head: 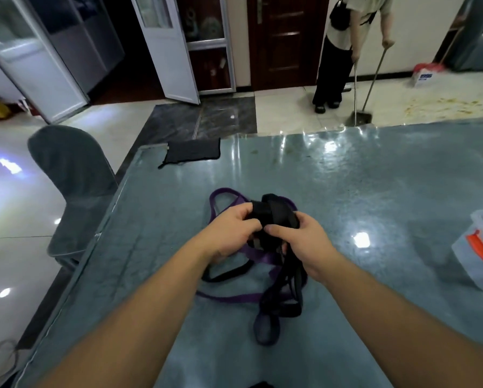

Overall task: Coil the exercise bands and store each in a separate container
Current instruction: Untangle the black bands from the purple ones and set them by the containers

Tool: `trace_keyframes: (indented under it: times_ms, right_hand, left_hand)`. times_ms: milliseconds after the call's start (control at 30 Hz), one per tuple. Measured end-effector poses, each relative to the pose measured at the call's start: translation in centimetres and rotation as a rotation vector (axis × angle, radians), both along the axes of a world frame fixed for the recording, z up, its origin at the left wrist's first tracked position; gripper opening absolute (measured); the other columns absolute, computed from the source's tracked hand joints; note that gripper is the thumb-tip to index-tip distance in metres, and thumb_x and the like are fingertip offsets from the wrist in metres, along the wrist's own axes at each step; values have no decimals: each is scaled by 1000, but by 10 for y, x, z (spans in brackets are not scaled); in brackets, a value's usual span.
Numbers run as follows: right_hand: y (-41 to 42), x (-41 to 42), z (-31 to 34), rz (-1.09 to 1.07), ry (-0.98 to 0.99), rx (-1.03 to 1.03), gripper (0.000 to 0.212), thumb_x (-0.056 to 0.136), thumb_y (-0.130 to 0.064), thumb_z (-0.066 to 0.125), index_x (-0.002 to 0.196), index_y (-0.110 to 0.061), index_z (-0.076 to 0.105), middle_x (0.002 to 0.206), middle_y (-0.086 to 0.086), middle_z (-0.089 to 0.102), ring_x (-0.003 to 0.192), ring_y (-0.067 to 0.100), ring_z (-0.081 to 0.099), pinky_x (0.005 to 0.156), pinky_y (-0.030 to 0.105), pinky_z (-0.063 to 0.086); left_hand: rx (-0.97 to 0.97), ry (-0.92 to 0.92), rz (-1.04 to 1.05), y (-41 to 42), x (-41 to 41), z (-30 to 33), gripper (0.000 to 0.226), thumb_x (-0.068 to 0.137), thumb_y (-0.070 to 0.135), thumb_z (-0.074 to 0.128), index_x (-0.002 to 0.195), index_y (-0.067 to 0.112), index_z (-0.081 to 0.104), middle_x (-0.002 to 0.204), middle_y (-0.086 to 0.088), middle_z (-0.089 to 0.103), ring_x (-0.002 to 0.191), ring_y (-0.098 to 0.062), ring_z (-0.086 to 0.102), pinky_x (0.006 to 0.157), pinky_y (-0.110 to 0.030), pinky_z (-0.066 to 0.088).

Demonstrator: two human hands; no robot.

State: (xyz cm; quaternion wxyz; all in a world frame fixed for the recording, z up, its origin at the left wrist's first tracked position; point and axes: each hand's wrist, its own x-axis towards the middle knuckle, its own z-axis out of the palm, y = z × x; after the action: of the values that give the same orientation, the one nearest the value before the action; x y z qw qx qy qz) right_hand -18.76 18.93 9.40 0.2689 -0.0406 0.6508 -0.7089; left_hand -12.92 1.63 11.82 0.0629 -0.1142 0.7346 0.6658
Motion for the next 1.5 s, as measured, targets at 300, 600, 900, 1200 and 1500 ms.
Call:
trace_keyframes:
  times_ms: [300,600,900,1200,1500]
  right_hand:
    - [12,-29,63,-168,-8,-110,20,84,-7,82,95,-11,66,63,0,63,45,9,48,40,22,43]
    - [47,-33,131,39,121,-231,22,76,-9,70,60,-23,67,53,-6,52,41,9,37,54,31,29]
    - [83,-36,179,235,256,-428,17,71,-16,70,84,-12,60,52,-8,51,38,6,36,55,31,20]
    - [107,-65,105,-201,102,-133,15,83,-27,82,93,-18,76,90,8,77,44,10,41,44,24,37]
    - [101,-64,11,-228,-220,213,64,77,-69,76,93,-7,73,71,11,74,43,18,57,48,27,48]
  left_hand:
    - [-557,-381,-316,-5,31,-49,48,96,47,62,143,36,57,140,10,64,117,-5,62,100,-25,48]
    - [-516,-122,12,5,-4,-50,84,90,45,76,159,29,32,147,15,48,129,-3,47,105,-25,40]
    - [-363,14,60,54,-50,-40,10,89,46,68,96,44,60,85,11,72,78,-18,71,76,-42,60]
    - [-295,189,290,18,-37,22,32,83,72,55,84,40,57,61,6,66,56,-10,65,56,-23,50]
    - [-101,357,258,18,-43,120,17,99,32,69,91,18,64,63,5,43,52,-11,37,54,-30,33]
